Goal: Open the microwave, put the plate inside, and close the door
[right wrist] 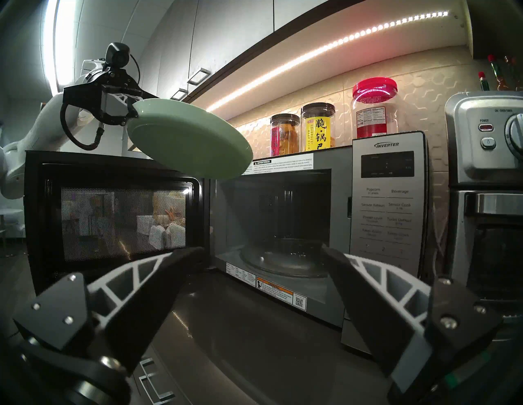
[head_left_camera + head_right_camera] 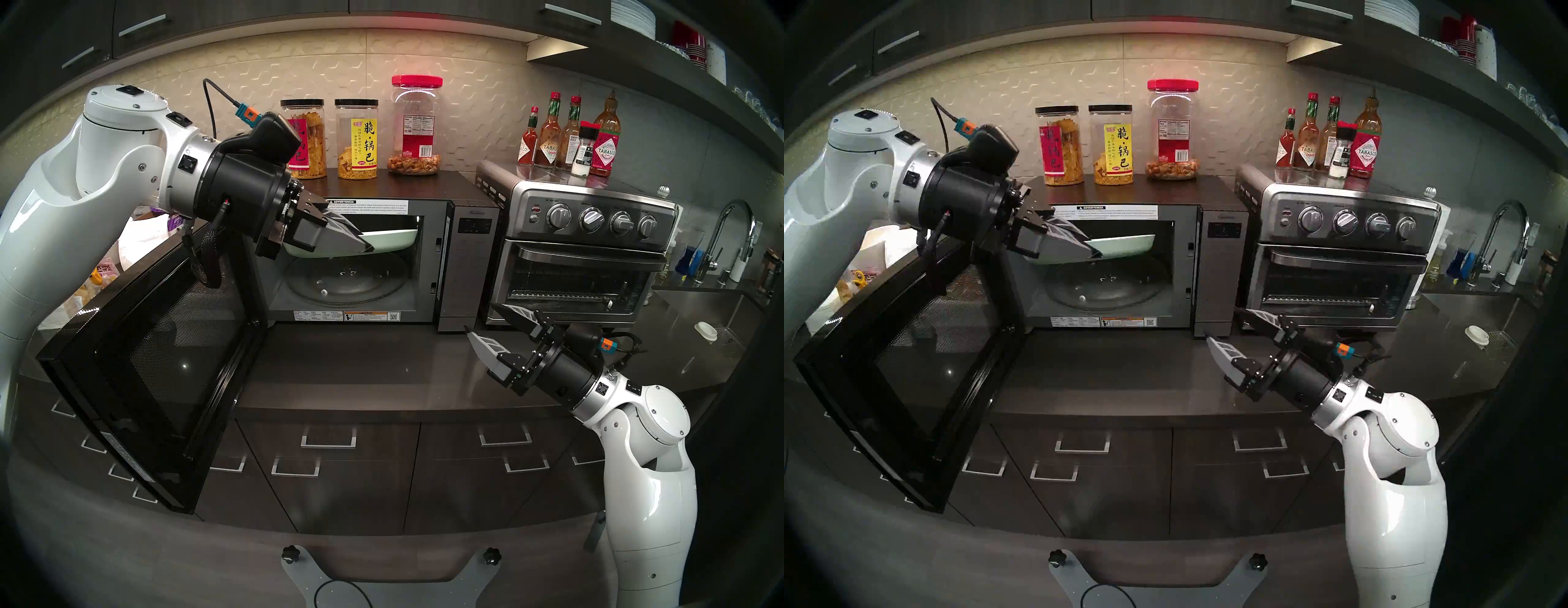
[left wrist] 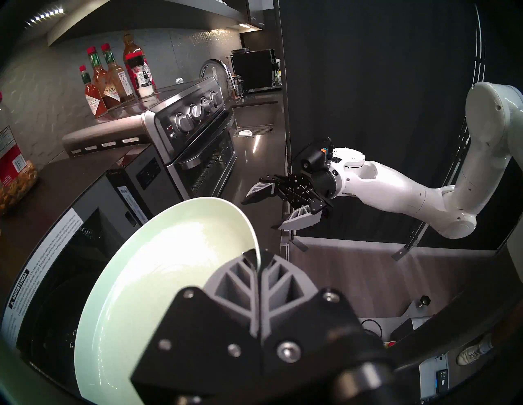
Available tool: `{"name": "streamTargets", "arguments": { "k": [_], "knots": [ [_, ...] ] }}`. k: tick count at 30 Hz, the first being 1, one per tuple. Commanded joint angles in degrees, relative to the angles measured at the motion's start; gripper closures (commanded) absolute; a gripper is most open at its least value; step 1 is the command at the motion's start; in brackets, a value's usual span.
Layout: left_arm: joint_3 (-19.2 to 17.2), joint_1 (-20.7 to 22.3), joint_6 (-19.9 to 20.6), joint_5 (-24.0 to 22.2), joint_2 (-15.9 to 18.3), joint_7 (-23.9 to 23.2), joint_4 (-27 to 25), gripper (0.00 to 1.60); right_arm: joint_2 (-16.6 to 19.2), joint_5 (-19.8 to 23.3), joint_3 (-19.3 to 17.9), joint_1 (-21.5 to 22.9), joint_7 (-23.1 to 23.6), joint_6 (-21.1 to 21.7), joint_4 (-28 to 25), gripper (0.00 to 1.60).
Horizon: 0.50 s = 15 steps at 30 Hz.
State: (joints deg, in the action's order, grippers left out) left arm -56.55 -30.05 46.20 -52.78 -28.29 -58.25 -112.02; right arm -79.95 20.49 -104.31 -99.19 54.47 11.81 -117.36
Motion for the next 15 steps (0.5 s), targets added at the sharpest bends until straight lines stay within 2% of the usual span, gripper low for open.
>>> {"name": "streamTargets", "arguments": {
  "k": [1, 15],
  "knots": [
    [-0.67, 0.91, -0.05, -0.11, -0.14, -0.09, -0.14, 1.60, 0.04, 0.24, -0.15, 0.51, 0.04, -0.02, -1.15, 0.00],
    [-0.65, 0.92, -0.05, -0.12, -0.13, -0.09, -0.14, 1.60, 0.03, 0.23, -0.15, 0.51, 0.05, -0.02, -1.15, 0.00]
  ]
}}
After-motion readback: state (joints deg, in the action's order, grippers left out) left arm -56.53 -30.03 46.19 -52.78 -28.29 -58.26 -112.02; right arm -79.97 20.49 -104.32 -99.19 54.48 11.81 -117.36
